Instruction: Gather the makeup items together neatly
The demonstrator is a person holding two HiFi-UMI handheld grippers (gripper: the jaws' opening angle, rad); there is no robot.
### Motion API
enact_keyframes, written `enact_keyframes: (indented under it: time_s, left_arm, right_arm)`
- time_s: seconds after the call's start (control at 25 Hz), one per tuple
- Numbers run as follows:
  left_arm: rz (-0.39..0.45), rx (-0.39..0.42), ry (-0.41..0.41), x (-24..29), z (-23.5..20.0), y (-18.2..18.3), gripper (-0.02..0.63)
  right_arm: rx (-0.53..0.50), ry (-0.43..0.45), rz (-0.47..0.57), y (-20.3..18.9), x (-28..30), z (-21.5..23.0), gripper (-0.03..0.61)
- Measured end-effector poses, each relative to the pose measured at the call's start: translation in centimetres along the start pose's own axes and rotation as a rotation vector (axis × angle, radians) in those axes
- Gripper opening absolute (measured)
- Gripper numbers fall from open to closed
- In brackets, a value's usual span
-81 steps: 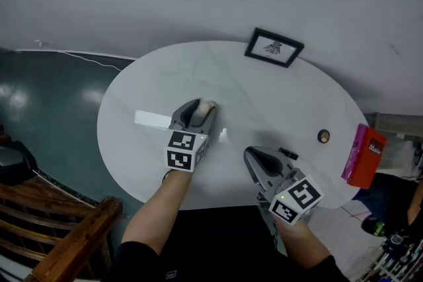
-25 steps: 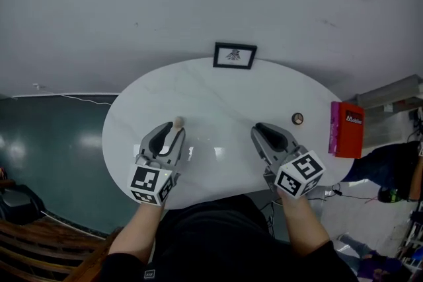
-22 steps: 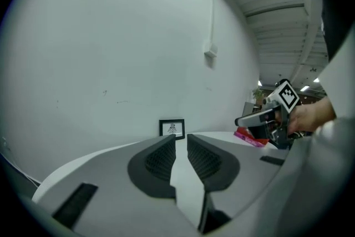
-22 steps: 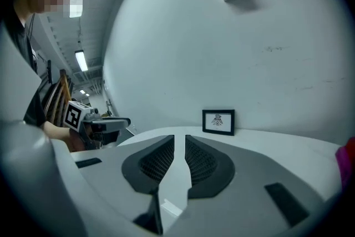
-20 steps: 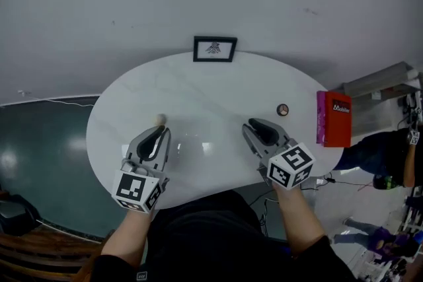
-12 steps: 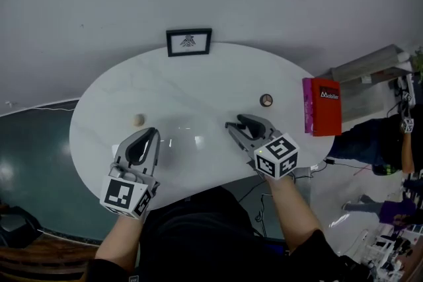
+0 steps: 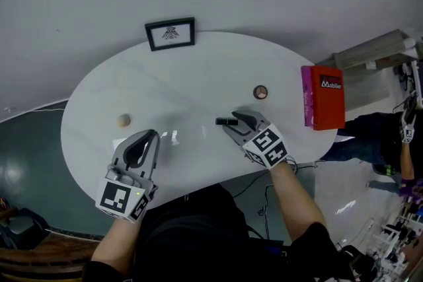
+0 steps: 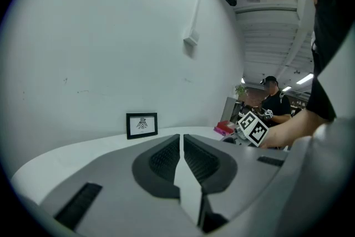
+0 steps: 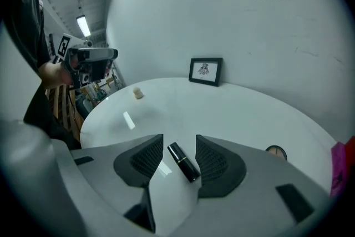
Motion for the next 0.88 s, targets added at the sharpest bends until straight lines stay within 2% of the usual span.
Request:
enact_keyframes:
  time_s: [0.16,0.48,0.56,0.64,0.88]
  left_arm:
    - [-0.033,-0.009,-0.012,0.5,0.3,-0.5,0.031]
    - [-0.027,-0.01,-0.002,1.1,0.2,-0.6,0.031]
    - [-0.022,-0.013,-0.001,0.9,0.1,-0.6,0.031]
    - [-0.016,-0.014,-0.002,0.7,0.0,-0.5,0.031]
    - [-0.006,-0.024,-0.004,-0.8,-0.8,-0.5,0.031]
  right_arm:
    - [-0.01,0.02,-0.057,-1.8,1.4,0.6,0.173]
    - [-0.037,0.01,-0.166,-4.3,2.8,1.0,0.17]
    - [-0.027,-0.005,-0.175,-4.3,3.0,0.8,0.161]
    - [-0.009,-0.031,-0.179,-4.4,3.1,0.7,0.115]
    - [0.052,-0.103,-0.181,-3.8,3.3,0.4,0.105]
Point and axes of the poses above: the fingertips, and each gripper's own axes: x forward along the fingers, z to its right, y out of its top, the point moved 5 cm from there along -x, backward along the fingers, and after that the axes turned 7 degrees about x, right-handed, at the moved point
